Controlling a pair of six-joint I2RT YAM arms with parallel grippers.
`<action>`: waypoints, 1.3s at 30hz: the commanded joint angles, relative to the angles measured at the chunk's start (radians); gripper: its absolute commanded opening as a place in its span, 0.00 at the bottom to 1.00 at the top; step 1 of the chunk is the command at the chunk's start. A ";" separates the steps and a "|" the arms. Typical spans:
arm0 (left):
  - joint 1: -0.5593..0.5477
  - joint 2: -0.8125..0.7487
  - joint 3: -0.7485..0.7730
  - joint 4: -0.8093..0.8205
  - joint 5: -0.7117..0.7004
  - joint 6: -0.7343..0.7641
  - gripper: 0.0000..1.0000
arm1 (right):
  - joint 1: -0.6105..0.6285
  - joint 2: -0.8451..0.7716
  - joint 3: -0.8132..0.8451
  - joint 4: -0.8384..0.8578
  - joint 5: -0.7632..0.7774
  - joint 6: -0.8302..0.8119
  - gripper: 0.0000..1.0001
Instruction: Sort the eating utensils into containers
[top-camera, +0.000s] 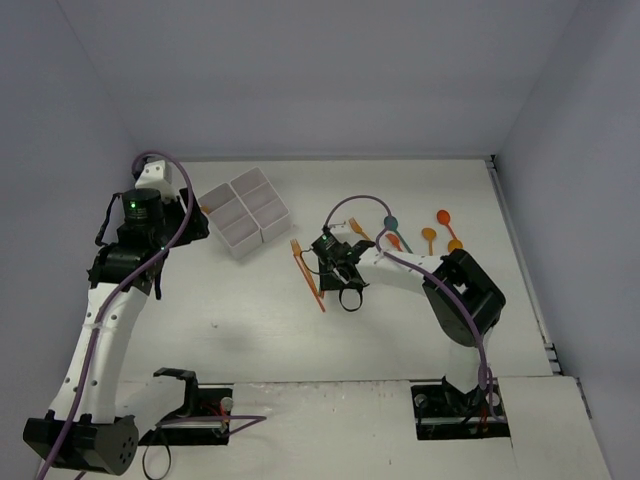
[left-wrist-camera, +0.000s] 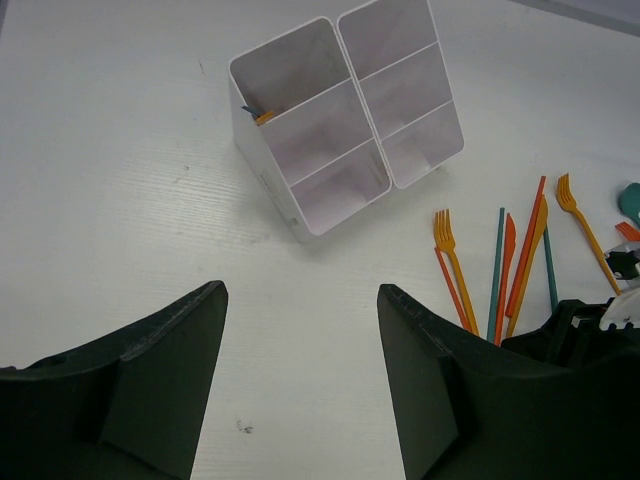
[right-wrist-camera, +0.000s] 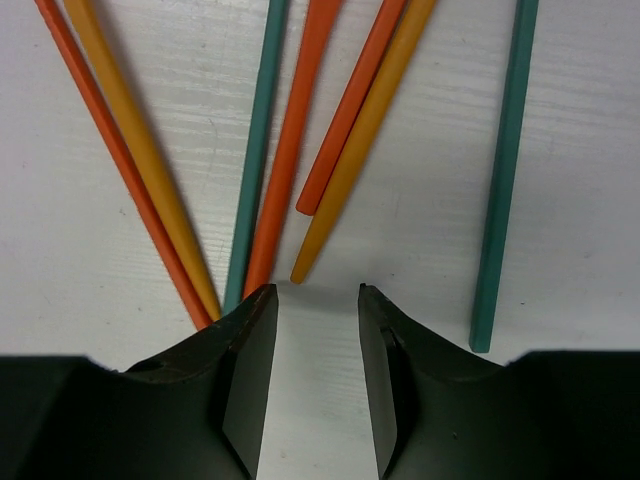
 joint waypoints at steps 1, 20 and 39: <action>-0.003 0.005 0.016 0.034 0.031 -0.008 0.59 | -0.001 -0.008 0.047 0.014 0.002 0.027 0.34; -0.002 0.025 0.014 0.034 0.051 -0.010 0.59 | -0.008 0.014 0.048 0.014 0.093 0.062 0.25; -0.003 0.026 0.026 0.018 0.080 -0.018 0.59 | -0.105 0.063 -0.002 0.014 0.116 0.086 0.12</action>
